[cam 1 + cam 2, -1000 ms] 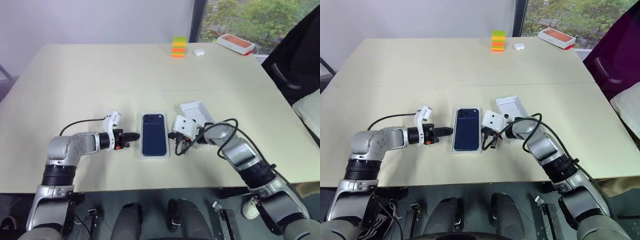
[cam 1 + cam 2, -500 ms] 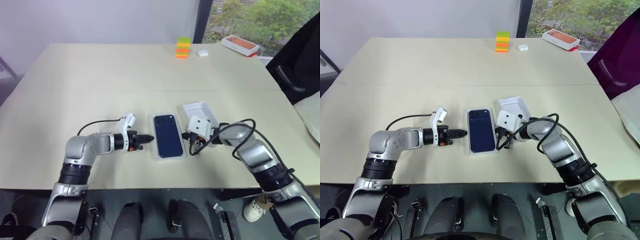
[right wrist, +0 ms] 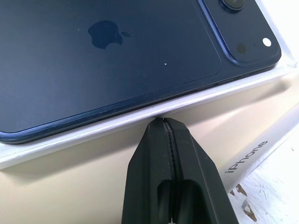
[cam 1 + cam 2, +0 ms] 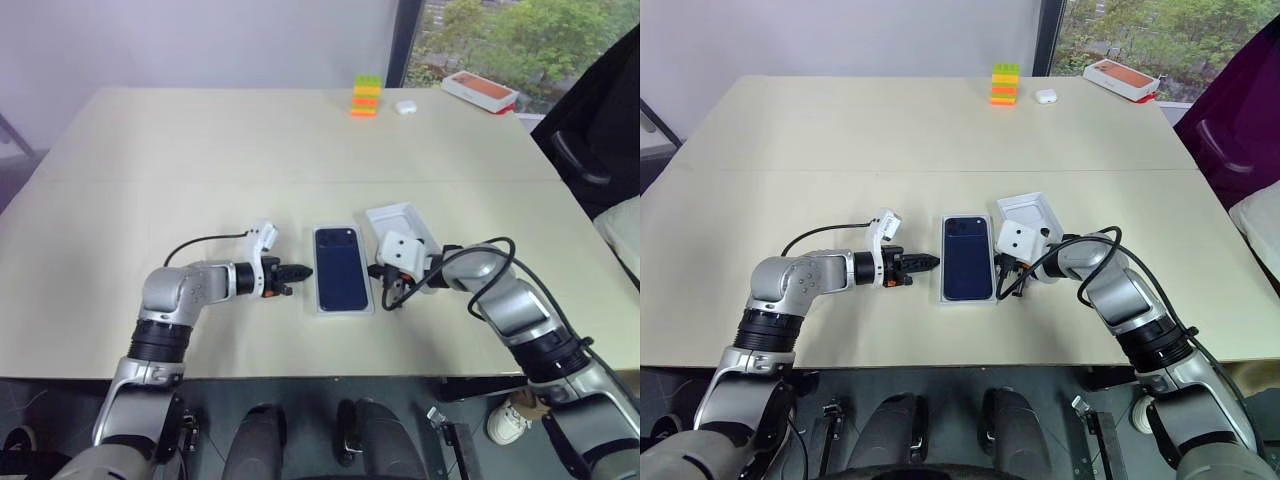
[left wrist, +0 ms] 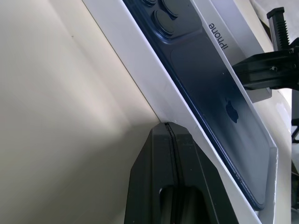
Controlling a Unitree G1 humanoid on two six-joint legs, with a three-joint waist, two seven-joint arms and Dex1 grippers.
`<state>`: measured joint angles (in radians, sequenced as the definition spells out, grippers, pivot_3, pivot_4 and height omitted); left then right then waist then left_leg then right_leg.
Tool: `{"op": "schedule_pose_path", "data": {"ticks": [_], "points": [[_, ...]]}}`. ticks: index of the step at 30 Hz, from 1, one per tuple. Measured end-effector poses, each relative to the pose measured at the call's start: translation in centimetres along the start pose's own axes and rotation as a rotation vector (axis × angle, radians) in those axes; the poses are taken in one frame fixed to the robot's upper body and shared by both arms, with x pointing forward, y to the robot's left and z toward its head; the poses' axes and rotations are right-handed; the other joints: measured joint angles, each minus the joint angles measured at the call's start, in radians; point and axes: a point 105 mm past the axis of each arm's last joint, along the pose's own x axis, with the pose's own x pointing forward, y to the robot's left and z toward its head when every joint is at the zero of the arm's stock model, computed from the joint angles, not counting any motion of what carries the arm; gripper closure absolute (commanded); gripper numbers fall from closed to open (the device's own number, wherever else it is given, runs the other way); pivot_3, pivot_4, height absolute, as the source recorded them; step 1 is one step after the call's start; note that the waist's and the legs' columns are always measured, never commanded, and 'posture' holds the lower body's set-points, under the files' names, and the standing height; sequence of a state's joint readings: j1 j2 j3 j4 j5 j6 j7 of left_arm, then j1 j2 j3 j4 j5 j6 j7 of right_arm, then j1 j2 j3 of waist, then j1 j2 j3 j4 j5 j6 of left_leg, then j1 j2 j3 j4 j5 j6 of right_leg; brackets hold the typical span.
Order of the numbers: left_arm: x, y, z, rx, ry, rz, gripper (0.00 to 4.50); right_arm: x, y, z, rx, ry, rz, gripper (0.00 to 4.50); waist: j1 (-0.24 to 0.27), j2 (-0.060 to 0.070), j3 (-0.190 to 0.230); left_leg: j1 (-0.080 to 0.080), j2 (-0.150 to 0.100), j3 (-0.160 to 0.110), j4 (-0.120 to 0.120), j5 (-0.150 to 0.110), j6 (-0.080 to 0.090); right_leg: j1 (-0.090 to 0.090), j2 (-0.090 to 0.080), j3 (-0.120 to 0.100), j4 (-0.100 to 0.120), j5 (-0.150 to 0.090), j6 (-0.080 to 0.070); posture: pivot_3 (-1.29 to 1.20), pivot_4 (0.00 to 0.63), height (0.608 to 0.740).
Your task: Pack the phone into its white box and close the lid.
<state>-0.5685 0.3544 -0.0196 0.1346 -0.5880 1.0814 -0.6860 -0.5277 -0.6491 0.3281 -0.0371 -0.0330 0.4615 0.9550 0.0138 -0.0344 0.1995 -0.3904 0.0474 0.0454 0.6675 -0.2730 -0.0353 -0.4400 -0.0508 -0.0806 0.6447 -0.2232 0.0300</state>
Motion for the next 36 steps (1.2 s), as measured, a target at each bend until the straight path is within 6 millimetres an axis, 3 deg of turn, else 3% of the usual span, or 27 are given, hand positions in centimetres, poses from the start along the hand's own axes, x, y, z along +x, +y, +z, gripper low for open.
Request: {"op": "schedule_pose_path", "data": {"ticks": [4, 7, 13, 14, 15, 24, 29, 36], "points": [[-0.2, 0.1, 0.1, 0.006, -0.002, 0.002, 4.48, 0.0, 0.0, 0.1, 0.01, -0.004, 0.009, 4.5, -0.002, 0.0, 0.0, 0.0, 0.0, 0.0, 0.0, 0.0, 0.0, 0.0, 0.0, 0.0, 0.0, 0.0, 0.0, 0.0, 0.15, 0.74], [-0.5, -0.1, 0.2, 0.008, -0.003, -0.011, 3.66, -0.2, -0.2, 0.1, 0.04, -0.006, 0.012, 3.68, -0.002, 0.0, 0.0, 0.0, 0.0, 0.0, 0.0, 0.0, 0.0, -0.001, 0.001, 0.0, 0.0, 0.0, 0.0, 0.0, 0.15, 0.74], [-2.2, -0.4, 1.0, 0.032, -0.006, -0.029, 0.72, -1.3, -1.4, 0.0, 0.049, 0.014, 0.006, 0.65, -0.006, 0.001, 0.0, -0.001, 0.001, 0.0, -0.001, 0.0, 0.0, -0.002, 0.001, 0.0, 0.0, 0.0, 0.0, 0.0, 0.15, 0.74], [-2.6, -0.3, 1.2, 0.036, -0.011, -0.023, 0.24, -1.6, -1.7, 0.1, 0.043, 0.017, -0.004, 0.2, -0.007, 0.001, 0.0, -0.001, 0.001, 0.0, -0.001, 0.0, 0.0, -0.002, 0.001, 0.0, 0.0, 0.0, 0.0, 0.0, 0.15, 0.74], [-2.9, -0.2, 1.3, 0.046, -0.009, -0.017, 0.06, -1.9, -2.1, 0.3, 0.037, 0.015, -0.012, 0.03, -0.008, 0.001, 0.0, -0.001, 0.001, 0.0, -0.001, 0.0, 0.0, -0.002, 0.002, 0.0, 0.0, 0.0, 0.0, 0.0, 0.15, 0.74], [-5.9, 0.4, 2.1, 0.129, -0.042, 0.028, 0.06, -3.9, -3.5, 0.4, 0.028, 0.03, -0.033, 0.03, -0.009, 0.001, 0.001, -0.002, 0.001, 0.001, -0.001, 0.0, 0.0, -0.003, 0.001, 0.001, 0.0, 0.001, -0.002, 0.0, 0.15, 0.74], [-9.1, 0.4, 4.0, 0.307, -0.207, 0.026, 0.06, -5.1, -5.3, 1.5, 0.196, -0.044, -0.13, 0.03, -0.011, 0.001, 0.001, -0.001, 0.002, 0.001, -0.002, 0.0, 0.0, -0.004, 0.002, 0.001, 0.0, 0.002, -0.004, 0.0, 0.15, 0.74], [-12.4, 0.3, 3.9, 0.472, -0.311, -0.009, 0.06, -5.2, -4.7, 1.7, 0.415, -0.032, -0.171, 0.03, 0.0, 0.002, 0.001, -0.002, 0.002, 0.001, -0.002, 0.0, 0.0, -0.004, 0.001, 0.0, 0.0, 0.002, -0.004, 0.0, 0.15, 0.74]]}}
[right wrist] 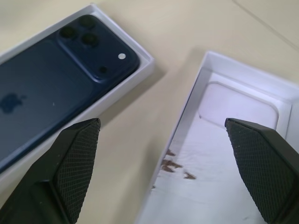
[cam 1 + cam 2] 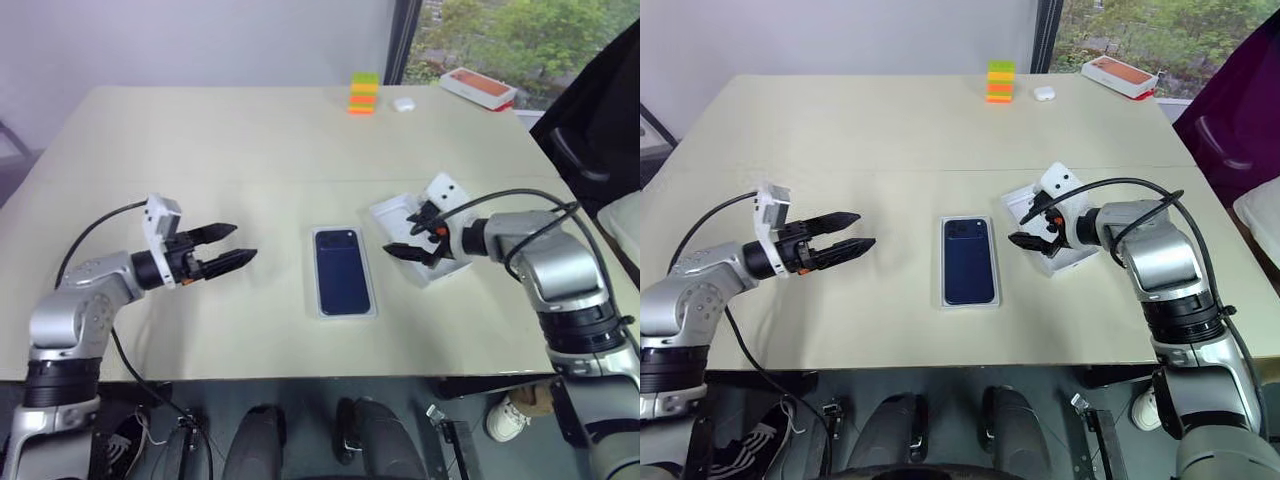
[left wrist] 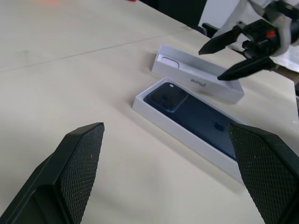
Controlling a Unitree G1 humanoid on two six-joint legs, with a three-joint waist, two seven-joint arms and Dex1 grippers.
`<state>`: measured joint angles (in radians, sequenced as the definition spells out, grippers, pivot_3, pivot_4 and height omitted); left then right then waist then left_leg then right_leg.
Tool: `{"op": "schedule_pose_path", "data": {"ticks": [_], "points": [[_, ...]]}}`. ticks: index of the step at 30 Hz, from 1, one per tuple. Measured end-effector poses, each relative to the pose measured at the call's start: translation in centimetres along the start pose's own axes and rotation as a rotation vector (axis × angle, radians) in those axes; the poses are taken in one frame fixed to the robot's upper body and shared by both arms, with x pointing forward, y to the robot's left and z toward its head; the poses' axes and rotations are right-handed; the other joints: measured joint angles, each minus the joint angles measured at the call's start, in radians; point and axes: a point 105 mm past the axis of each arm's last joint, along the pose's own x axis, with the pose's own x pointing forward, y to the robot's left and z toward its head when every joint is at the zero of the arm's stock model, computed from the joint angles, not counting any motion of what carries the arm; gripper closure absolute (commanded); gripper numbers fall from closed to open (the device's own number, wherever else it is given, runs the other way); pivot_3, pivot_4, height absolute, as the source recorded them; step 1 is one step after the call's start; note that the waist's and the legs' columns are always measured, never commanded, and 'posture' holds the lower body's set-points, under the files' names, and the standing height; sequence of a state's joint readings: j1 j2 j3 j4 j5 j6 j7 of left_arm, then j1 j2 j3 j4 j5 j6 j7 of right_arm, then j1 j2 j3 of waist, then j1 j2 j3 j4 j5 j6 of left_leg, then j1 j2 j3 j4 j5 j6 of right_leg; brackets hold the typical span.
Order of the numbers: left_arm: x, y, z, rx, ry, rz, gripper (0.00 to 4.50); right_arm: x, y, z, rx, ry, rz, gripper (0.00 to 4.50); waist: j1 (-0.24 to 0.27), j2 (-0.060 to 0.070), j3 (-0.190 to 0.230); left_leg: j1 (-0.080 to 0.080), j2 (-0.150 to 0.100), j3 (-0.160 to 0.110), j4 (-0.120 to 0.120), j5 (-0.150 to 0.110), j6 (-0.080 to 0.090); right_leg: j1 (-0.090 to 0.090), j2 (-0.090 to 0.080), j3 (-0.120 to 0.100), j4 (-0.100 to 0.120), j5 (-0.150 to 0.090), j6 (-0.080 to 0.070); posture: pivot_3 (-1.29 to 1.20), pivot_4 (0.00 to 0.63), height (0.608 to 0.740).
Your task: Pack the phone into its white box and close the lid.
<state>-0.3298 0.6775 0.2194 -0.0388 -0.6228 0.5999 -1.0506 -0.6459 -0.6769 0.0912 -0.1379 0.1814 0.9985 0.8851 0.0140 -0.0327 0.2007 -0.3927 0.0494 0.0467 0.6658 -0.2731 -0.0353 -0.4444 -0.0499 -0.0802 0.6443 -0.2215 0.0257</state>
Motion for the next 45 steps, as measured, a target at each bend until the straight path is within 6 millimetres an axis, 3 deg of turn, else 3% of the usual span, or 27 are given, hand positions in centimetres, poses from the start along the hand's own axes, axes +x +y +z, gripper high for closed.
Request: {"op": "schedule_pose_path", "data": {"ticks": [4, 11, 16, 25, 38, 41, 45], "points": [[-0.2, 0.3, 0.0, 0.016, -0.009, 0.008, 0.06, 0.4, 1.6, 0.5, 0.033, 0.0, 0.019, 0.03, -0.002, 0.0, 0.0, 0.0, 0.0, 0.0, 0.0, 0.0, 0.0, 0.0, 0.0, 0.0, 0.0, 0.0, 0.001, 0.0, 0.15, 0.74], [0.2, 0.4, -0.6, 0.008, -0.009, 0.025, 0.06, 0.5, 0.6, 1.9, 0.184, 0.048, -0.096, 0.03, -0.007, 0.0, 0.0, 0.0, 0.001, 0.0, 0.0, 0.0, 0.0, 0.0, 0.002, 0.0, 0.0, 0.0, 0.0, 0.0, 0.15, 0.74], [0.5, 0.4, -0.9, 0.007, -0.012, 0.035, 0.06, 0.7, 0.3, 0.9, 0.269, 0.135, -0.144, 0.03, -0.007, 0.001, 0.0, 0.0, 0.0, 0.0, -0.001, 0.0, 0.0, -0.001, 0.001, 0.0, 0.0, 0.0, 0.0, 0.0, 0.15, 0.74], [1.3, 0.3, -1.6, -0.023, -0.02, 0.057, 0.06, 1.6, 0.3, 1.4, 0.329, 0.222, -0.158, 0.03, -0.013, 0.001, 0.0, 0.0, 0.001, 0.0, -0.001, 0.0, 0.0, -0.001, 0.001, 0.0, 0.0, 0.0, 0.0, 0.0, 0.15, 0.74], [1.2, 0.2, -2.1, -0.027, -0.012, 0.085, 0.06, 2.8, 0.8, -0.4, 0.287, 0.365, -0.202, 0.03, -0.027, 0.001, 0.0, -0.001, 0.001, 0.0, -0.001, 0.0, 0.0, -0.001, 0.001, 0.0, 0.0, 0.0, 0.0, 0.0, 0.15, 0.74], [1.3, 0.2, -2.2, -0.03, -0.009, 0.09, 0.0, 2.9, 0.6, -0.7, 0.251, 0.381, -0.221, 0.93, -0.027, 0.001, 0.0, -0.001, 0.001, 0.0, -0.001, 0.0, 0.0, -0.001, 0.001, 0.0, 0.0, 0.0, 0.001, 0.0, 0.15, 0.74], [1.3, 0.2, -2.3, -0.042, 0.0, 0.091, 0.0, 2.9, 0.3, -0.8, 0.217, 0.382, -0.244, 2.93, -0.027, 0.001, 0.0, -0.001, 0.001, 0.0, -0.001, 0.0, 0.0, -0.002, 0.001, 0.0, 0.0, 0.0, 0.001, 0.0, 0.15, 0.74]]}}
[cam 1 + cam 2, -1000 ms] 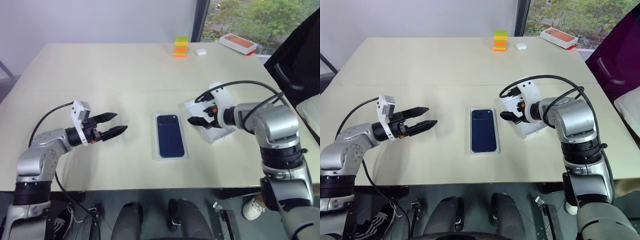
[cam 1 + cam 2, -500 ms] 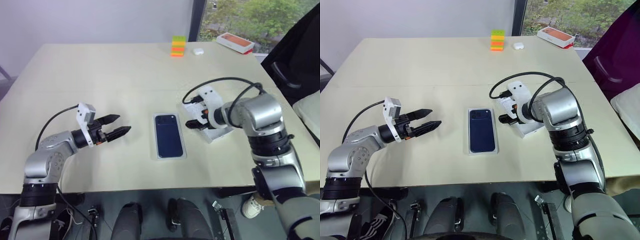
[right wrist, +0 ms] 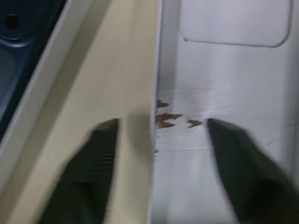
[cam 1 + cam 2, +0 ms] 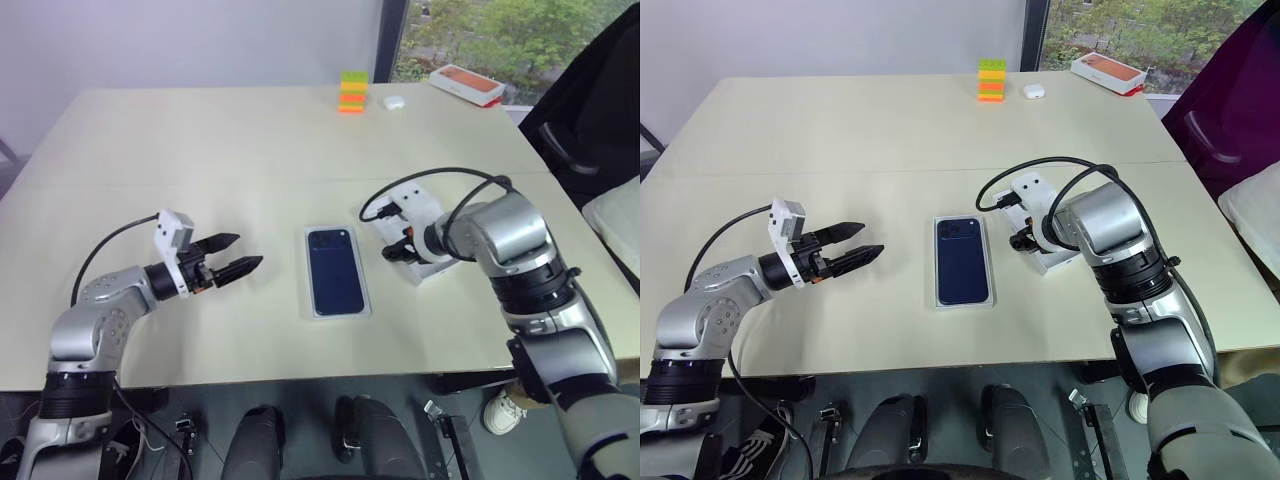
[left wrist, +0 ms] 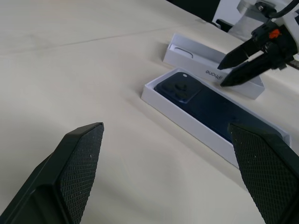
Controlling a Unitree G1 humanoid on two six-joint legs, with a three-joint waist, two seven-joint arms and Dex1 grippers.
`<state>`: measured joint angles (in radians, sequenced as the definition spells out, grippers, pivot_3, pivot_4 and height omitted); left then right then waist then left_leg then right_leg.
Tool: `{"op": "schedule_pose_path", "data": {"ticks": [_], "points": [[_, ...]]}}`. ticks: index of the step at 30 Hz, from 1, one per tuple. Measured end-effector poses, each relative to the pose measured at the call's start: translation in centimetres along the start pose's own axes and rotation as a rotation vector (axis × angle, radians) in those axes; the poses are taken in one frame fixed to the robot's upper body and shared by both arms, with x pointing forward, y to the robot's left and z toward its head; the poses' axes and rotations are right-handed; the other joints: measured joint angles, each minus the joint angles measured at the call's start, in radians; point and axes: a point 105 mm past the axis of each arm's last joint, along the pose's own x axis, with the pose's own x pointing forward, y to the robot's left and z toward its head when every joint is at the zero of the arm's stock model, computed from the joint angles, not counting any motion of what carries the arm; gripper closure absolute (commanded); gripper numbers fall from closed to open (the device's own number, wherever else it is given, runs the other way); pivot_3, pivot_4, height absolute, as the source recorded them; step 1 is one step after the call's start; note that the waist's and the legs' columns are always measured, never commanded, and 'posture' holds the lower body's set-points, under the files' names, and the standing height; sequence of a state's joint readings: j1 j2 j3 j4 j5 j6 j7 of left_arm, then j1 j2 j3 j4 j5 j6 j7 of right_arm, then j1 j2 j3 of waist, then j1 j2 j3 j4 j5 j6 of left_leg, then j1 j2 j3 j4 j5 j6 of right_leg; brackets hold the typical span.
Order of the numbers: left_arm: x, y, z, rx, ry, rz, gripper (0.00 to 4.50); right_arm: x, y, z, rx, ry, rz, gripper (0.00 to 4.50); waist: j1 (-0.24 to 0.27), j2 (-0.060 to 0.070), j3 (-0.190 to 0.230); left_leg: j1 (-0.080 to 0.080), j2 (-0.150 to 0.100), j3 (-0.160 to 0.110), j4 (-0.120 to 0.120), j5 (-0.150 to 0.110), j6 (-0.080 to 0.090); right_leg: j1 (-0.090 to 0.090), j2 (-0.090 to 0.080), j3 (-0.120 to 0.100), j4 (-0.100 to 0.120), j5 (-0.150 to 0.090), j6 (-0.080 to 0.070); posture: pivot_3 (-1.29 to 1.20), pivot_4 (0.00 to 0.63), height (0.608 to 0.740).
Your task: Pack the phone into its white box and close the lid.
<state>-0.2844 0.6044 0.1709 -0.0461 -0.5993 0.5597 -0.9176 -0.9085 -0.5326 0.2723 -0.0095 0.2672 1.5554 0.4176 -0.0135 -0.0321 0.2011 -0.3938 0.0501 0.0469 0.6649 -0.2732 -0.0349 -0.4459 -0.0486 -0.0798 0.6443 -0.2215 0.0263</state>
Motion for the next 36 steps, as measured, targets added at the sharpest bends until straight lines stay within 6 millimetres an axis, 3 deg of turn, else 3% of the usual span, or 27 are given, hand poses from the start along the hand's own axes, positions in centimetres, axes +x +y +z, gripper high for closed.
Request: {"op": "schedule_pose_path", "data": {"ticks": [3, 25, 30, 36], "points": [[0.0, 0.0, 0.0, -0.002, 0.001, 0.002, 0.0, 0.1, 0.0, -0.1, -0.006, 0.0, -0.002, 4.37, 0.0, 0.0, 0.0, 0.0, 0.0, 0.0, 0.0, 0.0, 0.0, 0.0, 0.0, 0.0, 0.0, 0.0, 0.0, 0.0, 0.15, 0.74], [0.1, 0.1, 0.0, -0.021, 0.014, 0.01, 0.0, 0.6, 0.4, -0.3, 0.019, -0.01, -0.006, 4.45, -0.001, 0.0, 0.0, 0.0, 0.0, 0.0, 0.0, 0.0, 0.0, 0.0, 0.0, 0.0, 0.0, 0.0, 0.0, 0.0, 0.15, 0.74], [0.2, 0.2, 0.3, -0.017, 0.009, 0.013, 0.0, 0.6, 0.9, 1.2, 0.212, -0.09, 0.086, 4.45, 0.0, 0.0, 0.0, 0.0, 0.001, 0.0, 0.0, 0.0, 0.0, 0.0, 0.001, 0.0, 0.0, 0.0, 0.0, 0.0, 0.15, 0.74], [0.4, 0.4, 0.6, -0.017, 0.0, 0.016, 0.0, -1.4, 1.6, 4.9, 0.376, -0.308, 0.272, 4.45, 0.0, 0.0, 0.0, -0.001, 0.001, 0.0, 0.0, 0.0, 0.0, -0.001, 0.001, 0.0, 0.0, 0.0, 0.0, 0.0, 0.15, 0.74]]}}
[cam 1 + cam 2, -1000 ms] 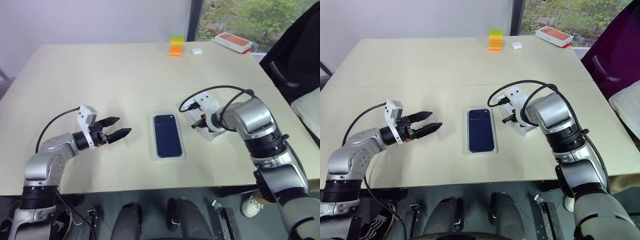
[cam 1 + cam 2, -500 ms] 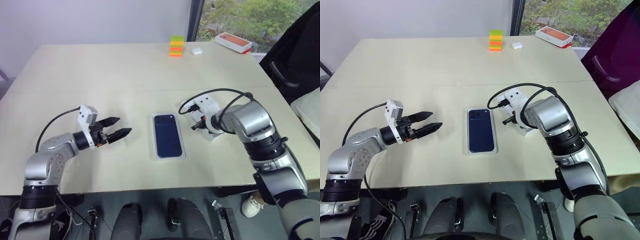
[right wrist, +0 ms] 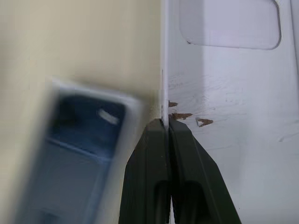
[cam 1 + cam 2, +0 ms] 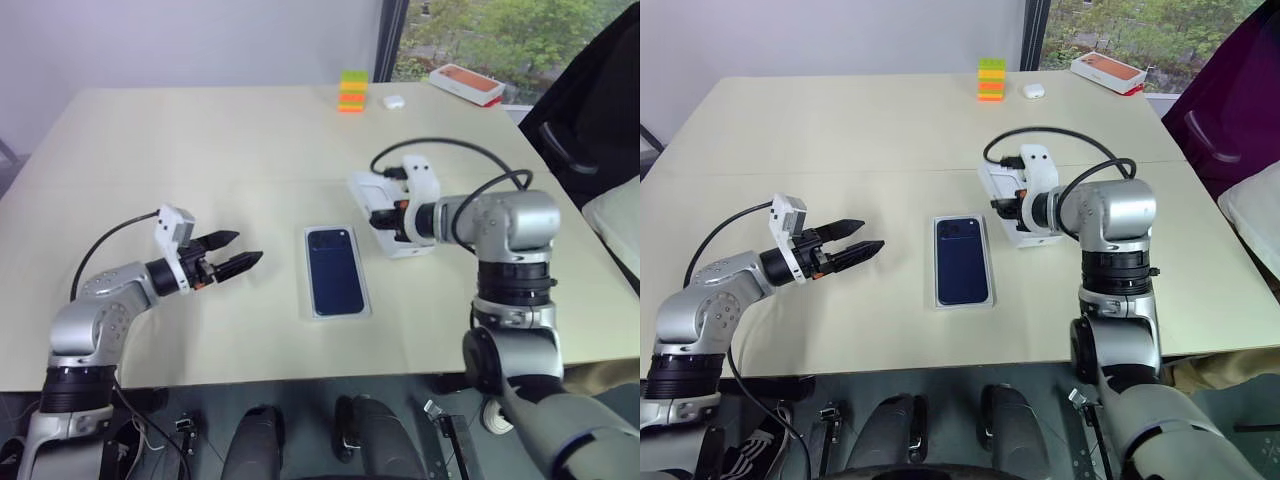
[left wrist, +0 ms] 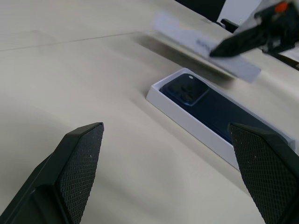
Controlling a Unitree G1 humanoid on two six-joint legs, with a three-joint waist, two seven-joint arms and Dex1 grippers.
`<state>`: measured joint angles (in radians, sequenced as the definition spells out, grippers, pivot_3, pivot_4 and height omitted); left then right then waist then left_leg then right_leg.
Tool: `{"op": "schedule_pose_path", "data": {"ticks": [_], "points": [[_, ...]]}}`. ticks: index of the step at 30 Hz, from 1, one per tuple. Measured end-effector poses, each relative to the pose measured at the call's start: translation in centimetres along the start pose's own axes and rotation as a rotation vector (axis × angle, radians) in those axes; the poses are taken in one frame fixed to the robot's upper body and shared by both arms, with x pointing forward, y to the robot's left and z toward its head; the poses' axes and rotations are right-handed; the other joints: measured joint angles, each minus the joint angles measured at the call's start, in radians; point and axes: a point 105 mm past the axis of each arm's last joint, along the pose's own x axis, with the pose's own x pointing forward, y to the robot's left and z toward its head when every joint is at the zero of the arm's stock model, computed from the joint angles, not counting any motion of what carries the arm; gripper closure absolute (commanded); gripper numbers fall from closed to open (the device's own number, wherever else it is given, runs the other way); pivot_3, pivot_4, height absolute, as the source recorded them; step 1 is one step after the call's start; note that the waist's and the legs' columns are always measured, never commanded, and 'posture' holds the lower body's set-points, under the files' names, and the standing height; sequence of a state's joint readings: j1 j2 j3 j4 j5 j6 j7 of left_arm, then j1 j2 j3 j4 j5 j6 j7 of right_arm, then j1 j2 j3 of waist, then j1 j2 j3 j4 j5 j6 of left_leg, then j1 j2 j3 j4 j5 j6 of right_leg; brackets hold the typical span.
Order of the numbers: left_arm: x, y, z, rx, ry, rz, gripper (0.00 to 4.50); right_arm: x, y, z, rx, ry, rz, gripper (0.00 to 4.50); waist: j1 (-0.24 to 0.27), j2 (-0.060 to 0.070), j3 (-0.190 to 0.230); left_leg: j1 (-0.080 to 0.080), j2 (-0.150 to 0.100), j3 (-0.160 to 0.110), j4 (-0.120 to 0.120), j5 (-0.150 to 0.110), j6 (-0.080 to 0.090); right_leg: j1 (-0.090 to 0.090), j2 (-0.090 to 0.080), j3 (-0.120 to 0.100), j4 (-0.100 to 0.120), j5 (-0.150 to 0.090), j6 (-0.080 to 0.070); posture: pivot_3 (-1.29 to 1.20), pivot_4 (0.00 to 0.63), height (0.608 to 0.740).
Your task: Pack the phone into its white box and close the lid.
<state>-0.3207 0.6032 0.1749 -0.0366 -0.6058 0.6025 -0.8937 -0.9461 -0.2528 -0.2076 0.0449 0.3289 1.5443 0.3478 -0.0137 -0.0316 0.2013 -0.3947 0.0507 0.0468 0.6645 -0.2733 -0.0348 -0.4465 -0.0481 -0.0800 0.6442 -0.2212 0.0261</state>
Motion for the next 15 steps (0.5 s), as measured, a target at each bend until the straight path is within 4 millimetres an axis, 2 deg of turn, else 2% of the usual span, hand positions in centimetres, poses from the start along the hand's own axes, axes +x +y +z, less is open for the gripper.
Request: {"op": "schedule_pose_path", "data": {"ticks": [3, 5, 7, 9, 12, 14, 15], "points": [[0.0, 0.1, 0.2, -0.002, -0.007, 0.0, 0.0, -0.3, 0.3, 1.3, -0.017, -0.056, 0.013, 4.45, 0.0, 0.001, 0.0, 0.0, 0.0, 0.0, 0.0, 0.0, 0.0, 0.0, 0.0, 0.0, 0.0, 0.0, 0.0, 0.0, 0.15, 0.74], [0.0, 0.2, 0.1, -0.007, -0.008, 0.005, 0.0, -0.6, 1.3, 2.9, 0.02, -0.115, 0.067, 4.45, -0.001, 0.001, 0.0, 0.0, 0.0, 0.0, 0.0, 0.0, 0.0, 0.0, 0.0, 0.0, 0.0, 0.0, 0.0, 0.0, 0.15, 0.74], [-0.1, 0.3, 0.1, -0.012, -0.007, 0.007, 0.0, -1.3, 3.4, 4.7, 0.102, -0.183, 0.195, 4.45, -0.003, 0.001, 0.0, 0.0, 0.0, 0.0, -0.001, 0.0, 0.0, -0.001, 0.001, 0.0, 0.001, 0.0, 0.0, 0.0, 0.15, 0.74], [-0.1, 0.3, 0.1, -0.013, -0.009, 0.007, 0.0, -1.6, 5.2, 5.5, 0.18, -0.217, 0.308, 4.45, -0.003, 0.001, 0.0, 0.0, 0.001, 0.0, -0.001, 0.0, 0.0, -0.001, 0.001, 0.0, 0.001, 0.0, 0.0, 0.0, 0.15, 0.74], [0.0, 0.4, 0.5, -0.016, -0.023, 0.005, 0.0, -2.0, 7.8, 6.4, 0.327, -0.264, 0.534, 4.45, -0.001, 0.001, 0.0, 0.0, 0.001, 0.0, -0.002, 0.0, 0.0, -0.001, 0.001, 0.0, 0.001, 0.0, 0.0, 0.0, 0.15, 0.74], [-0.1, 0.5, 1.1, -0.011, -0.042, 0.006, 0.0, -1.7, 9.0, 6.0, 0.414, -0.27, 0.645, 4.45, -0.001, 0.001, 0.001, -0.001, 0.001, 0.0, -0.002, 0.0, 0.0, -0.002, 0.0, 0.0, 0.001, 0.0, 0.0, 0.0, 0.15, 0.74], [-0.3, 0.6, 1.4, -0.015, -0.059, 0.012, 0.0, -1.3, 9.4, 5.2, 0.462, -0.262, 0.689, 4.45, -0.001, 0.001, 0.0, -0.001, 0.001, 0.0, -0.002, 0.0, 0.0, -0.001, -0.001, 0.0, 0.001, 0.0, 0.0, 0.0, 0.15, 0.74]]}}
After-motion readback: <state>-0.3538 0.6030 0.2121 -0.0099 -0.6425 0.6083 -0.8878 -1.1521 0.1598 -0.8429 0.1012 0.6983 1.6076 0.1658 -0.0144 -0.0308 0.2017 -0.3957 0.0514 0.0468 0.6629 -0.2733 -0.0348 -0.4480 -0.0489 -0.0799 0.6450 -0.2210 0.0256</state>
